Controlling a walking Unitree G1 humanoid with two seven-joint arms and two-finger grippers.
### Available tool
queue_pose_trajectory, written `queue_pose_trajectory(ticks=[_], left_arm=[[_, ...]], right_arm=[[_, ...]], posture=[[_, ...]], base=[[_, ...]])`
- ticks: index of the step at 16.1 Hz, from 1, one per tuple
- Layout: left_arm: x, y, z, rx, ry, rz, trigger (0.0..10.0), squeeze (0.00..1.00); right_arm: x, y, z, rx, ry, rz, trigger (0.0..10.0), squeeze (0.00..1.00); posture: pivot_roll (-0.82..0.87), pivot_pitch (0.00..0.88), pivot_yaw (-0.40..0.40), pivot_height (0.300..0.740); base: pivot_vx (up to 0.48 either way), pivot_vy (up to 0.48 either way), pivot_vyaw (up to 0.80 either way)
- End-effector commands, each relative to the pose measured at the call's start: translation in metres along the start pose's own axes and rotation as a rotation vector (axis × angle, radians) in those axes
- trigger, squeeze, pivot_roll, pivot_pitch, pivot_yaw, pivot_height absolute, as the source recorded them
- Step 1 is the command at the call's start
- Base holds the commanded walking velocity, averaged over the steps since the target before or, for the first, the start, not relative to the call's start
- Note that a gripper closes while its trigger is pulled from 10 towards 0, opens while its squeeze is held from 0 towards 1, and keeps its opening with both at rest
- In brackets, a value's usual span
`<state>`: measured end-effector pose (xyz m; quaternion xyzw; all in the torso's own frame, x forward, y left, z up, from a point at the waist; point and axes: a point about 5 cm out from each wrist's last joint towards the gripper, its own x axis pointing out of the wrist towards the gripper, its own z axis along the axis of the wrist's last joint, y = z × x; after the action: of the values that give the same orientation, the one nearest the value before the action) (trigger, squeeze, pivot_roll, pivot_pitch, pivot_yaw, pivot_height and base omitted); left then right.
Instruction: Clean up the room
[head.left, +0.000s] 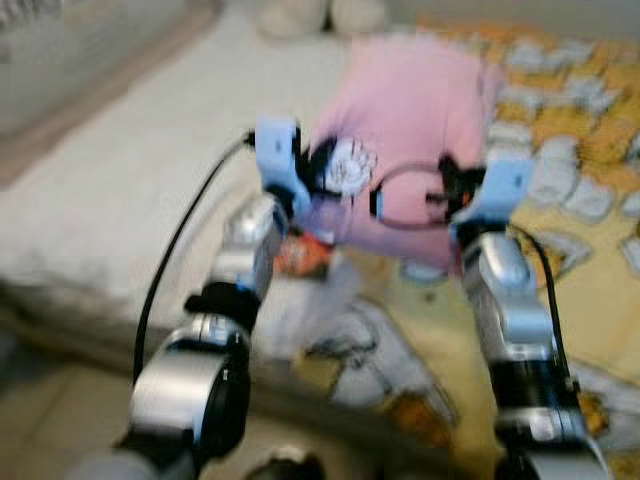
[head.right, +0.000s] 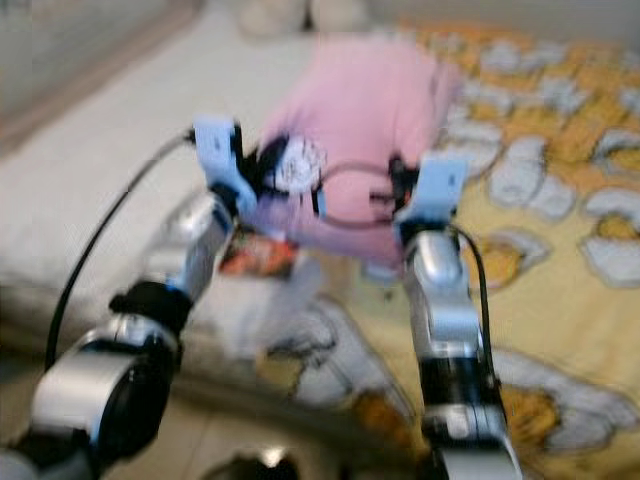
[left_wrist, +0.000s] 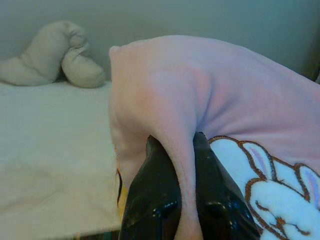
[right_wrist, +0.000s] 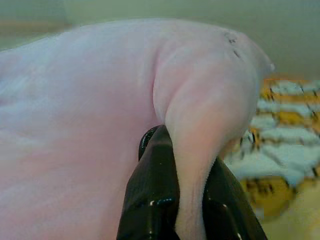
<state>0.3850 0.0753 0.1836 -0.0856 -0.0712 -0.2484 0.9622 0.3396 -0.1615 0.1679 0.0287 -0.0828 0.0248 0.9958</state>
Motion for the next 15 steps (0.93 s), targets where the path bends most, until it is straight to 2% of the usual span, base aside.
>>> queue_pose_trajectory(ticks=[1, 4, 8, 12, 15], left_arm=[[-0.001, 0.005, 0.008, 0.02, -0.045, 0.028, 10.0, 0.0], [0.0, 0.005, 0.009, 0.014, -0.055, 0.035, 10.0, 0.0], [-0.003, 0.002, -0.002, -0.021, -0.029, 0.05, 10.0, 0.0], [-0.003, 0.009, 0.001, -0.027, -0.029, 0.081, 10.0, 0.0], [-0.001, 0.01, 0.003, -0.028, -0.03, 0.078, 10.0, 0.0]], right_arm=[[-0.002, -0.008, -0.004, -0.012, 0.006, -0.026, 10.0, 0.0], [-0.003, -0.007, -0.01, -0.034, 0.027, -0.017, 10.0, 0.0], [-0.005, -0.009, -0.015, -0.049, 0.046, -0.016, 10.0, 0.0], [-0.006, -0.009, -0.018, -0.062, 0.042, -0.035, 10.0, 0.0], [-0.009, -0.01, -0.02, -0.062, 0.042, -0.059, 10.0, 0.0]], posture=[[-0.19, 0.0, 0.053, 0.74], [-0.19, 0.0, 0.058, 0.74], [-0.2, 0.0, 0.061, 0.74], [-0.25, 0.0, 0.106, 0.74], [-0.28, 0.0, 0.112, 0.74]], base=[[0.0, 0.48, 0.0], [0.0, 0.48, 0.0], [0.0, 0.48, 0.0], [0.0, 0.48, 0.0], [0.0, 0.48, 0.0]])
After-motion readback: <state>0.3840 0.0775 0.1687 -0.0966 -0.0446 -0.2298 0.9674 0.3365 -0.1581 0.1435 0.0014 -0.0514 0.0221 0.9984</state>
